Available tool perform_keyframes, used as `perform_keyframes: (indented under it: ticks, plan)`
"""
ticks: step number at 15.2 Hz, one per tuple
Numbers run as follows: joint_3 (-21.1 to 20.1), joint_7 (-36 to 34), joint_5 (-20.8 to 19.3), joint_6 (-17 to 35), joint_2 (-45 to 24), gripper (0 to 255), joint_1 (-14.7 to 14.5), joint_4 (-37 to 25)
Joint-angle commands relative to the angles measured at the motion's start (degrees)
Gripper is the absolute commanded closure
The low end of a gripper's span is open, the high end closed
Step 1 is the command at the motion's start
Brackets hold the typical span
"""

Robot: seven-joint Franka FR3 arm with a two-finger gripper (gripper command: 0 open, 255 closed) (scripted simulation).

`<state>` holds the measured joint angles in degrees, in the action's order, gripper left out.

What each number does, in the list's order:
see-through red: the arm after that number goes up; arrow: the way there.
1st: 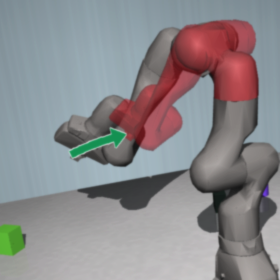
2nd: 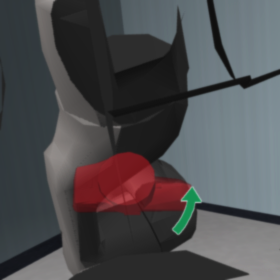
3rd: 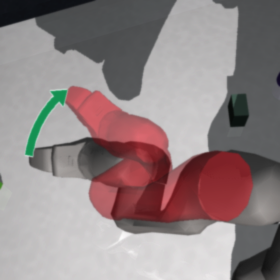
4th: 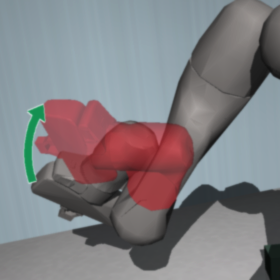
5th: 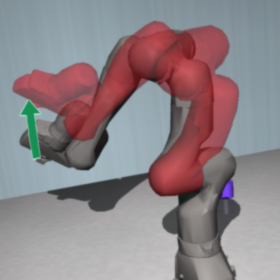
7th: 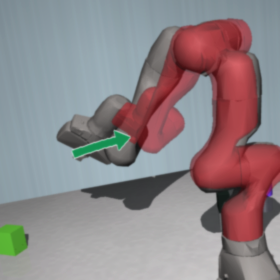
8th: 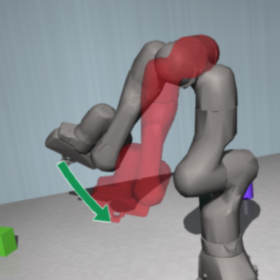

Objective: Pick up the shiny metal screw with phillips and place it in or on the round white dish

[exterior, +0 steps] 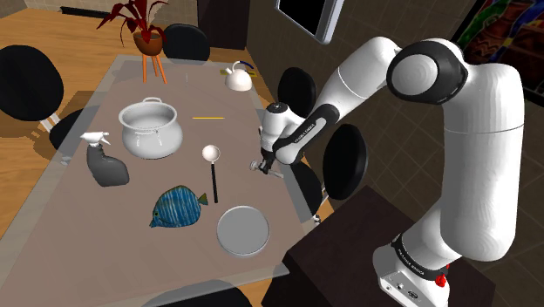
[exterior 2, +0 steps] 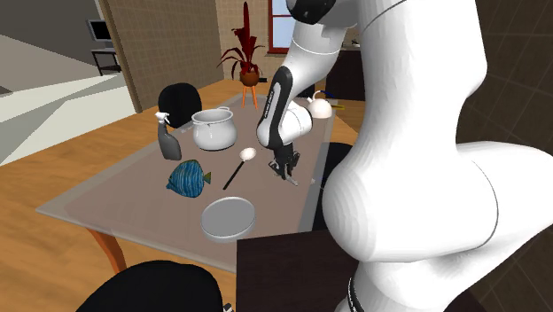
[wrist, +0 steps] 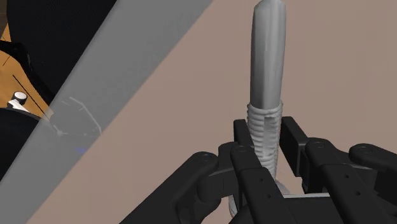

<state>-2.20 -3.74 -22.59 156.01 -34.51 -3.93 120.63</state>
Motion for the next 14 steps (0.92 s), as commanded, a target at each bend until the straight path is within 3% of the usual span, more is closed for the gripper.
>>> perform_keyframes:
  ticks: [1, 14]
  plan:
    - [-0.4, 0.4, 0.4, -0.9, 1.4, 255, 0.3, 0.5]
    - [-3.0, 3.7, 3.6, -7.9, 10.5, 255, 2.1, 2.5]
